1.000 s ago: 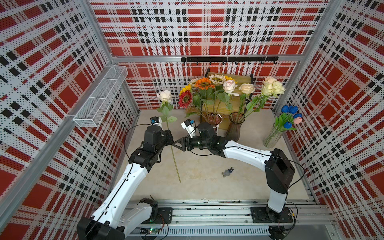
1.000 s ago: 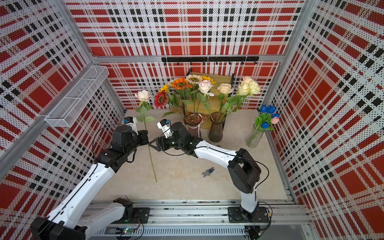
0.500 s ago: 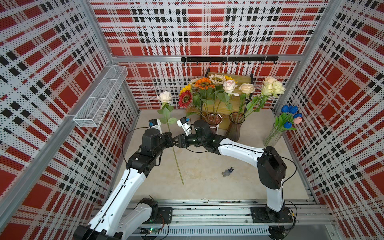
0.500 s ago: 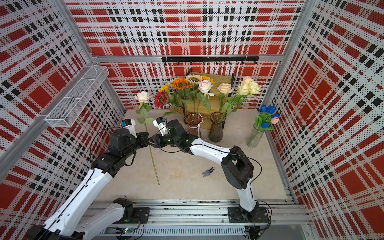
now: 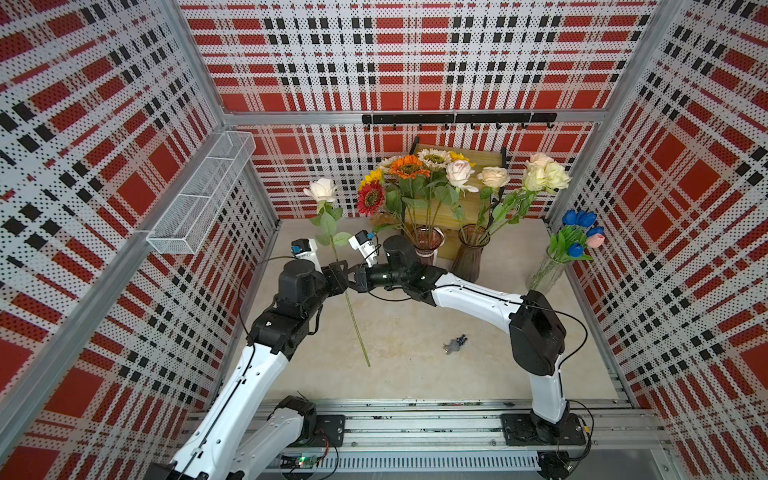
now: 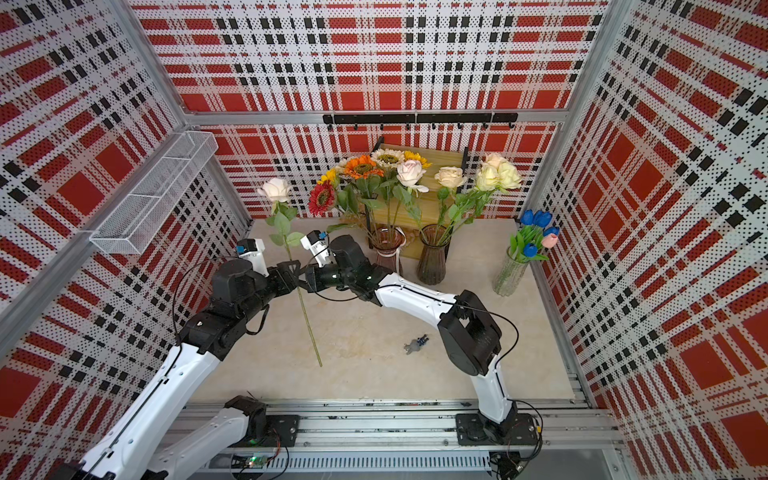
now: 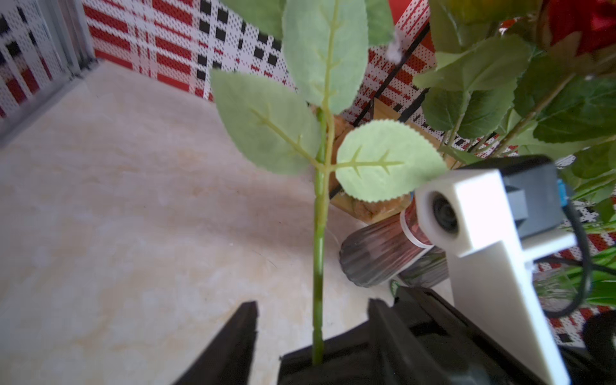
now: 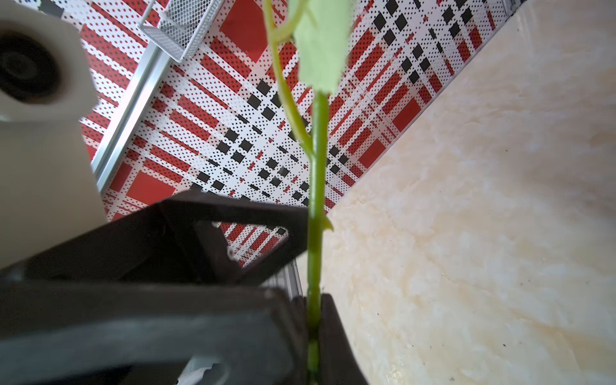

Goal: Arrange the flowers in different vases according to their variety
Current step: Pick up the flower at the center of the board, then insert the flower into the vase.

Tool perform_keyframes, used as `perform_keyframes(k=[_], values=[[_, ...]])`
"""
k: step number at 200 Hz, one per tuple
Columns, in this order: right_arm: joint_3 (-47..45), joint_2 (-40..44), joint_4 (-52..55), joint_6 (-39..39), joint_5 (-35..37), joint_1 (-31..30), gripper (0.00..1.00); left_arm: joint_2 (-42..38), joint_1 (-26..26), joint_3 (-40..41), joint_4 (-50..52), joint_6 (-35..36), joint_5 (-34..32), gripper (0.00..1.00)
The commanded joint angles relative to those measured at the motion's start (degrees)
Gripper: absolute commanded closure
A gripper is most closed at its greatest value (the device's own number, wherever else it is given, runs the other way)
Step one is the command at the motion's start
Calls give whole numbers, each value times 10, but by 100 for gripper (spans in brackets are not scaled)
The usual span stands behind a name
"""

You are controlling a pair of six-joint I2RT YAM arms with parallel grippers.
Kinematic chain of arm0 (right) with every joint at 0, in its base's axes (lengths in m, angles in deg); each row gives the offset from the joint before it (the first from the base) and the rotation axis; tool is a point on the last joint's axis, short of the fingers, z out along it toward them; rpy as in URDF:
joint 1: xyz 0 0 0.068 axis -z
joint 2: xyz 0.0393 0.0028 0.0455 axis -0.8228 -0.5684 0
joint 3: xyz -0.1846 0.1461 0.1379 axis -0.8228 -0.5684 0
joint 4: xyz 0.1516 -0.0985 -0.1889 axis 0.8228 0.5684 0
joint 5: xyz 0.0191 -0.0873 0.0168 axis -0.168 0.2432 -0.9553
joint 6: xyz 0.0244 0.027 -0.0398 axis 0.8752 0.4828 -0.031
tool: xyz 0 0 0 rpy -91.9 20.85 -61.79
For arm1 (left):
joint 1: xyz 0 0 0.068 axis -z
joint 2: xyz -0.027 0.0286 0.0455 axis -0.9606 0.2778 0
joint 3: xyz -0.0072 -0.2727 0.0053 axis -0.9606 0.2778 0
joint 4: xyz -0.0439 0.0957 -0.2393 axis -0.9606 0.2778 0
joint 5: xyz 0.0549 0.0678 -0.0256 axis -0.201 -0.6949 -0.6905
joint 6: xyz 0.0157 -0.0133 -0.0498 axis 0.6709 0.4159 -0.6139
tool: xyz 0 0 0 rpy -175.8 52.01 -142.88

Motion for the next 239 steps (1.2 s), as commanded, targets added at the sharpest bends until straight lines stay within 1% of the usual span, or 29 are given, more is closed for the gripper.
perform_keyframes(k=[1, 20, 50, 56, 71, 94, 114, 131, 150, 159, 161, 167, 187, 197, 210, 221, 239], values=[[32, -1, 20, -27, 14, -6, 100, -25, -40, -3, 22, -11, -17, 13], [52, 1, 50, -49, 32, -9, 100, -50, -73, 8, 44, -14, -14, 9], [100, 4, 95, -90, 58, -18, 100, -90, -116, 47, 76, -25, -1, 7], [110, 5, 107, -115, 66, -21, 100, -98, -124, 59, 78, -29, 7, 7], [137, 10, 132, -139, 84, -28, 100, -122, -135, 89, 76, -44, 22, 7], [176, 22, 171, -177, 114, -36, 100, -146, -143, 124, 74, -59, 23, 7], [196, 57, 205, -229, 183, -49, 100, -138, -146, 144, 71, -61, 37, 7], [184, 116, 205, -275, 266, -55, 100, -126, -146, 150, 66, -57, 43, 7], [139, 200, 176, -338, 372, -55, 100, -113, -146, 149, 57, -55, 45, 7], [112, 241, 154, -369, 437, -55, 100, -106, -146, 149, 52, -54, 48, 7], [99, 255, 147, -379, 461, -54, 100, -105, -146, 148, 51, -53, 48, 7], [76, 282, 129, -401, 502, -53, 100, -98, -147, 146, 48, -53, 51, 7], [-19, 371, 50, -458, 614, -36, 100, -86, -146, 145, 40, -52, 53, 7], [-72, 415, 12, -454, 634, -8, 100, -84, -146, 145, 36, -53, 55, 7], [-145, 470, -39, -433, 637, 38, 100, -81, -147, 146, 31, -54, 56, 7], [-204, 506, -91, -432, 642, 73, 100, -79, -147, 146, 27, -55, 57, 7], [-248, 529, -132, -425, 635, 127, 100, -73, -146, 144, 26, -54, 60, 7]])
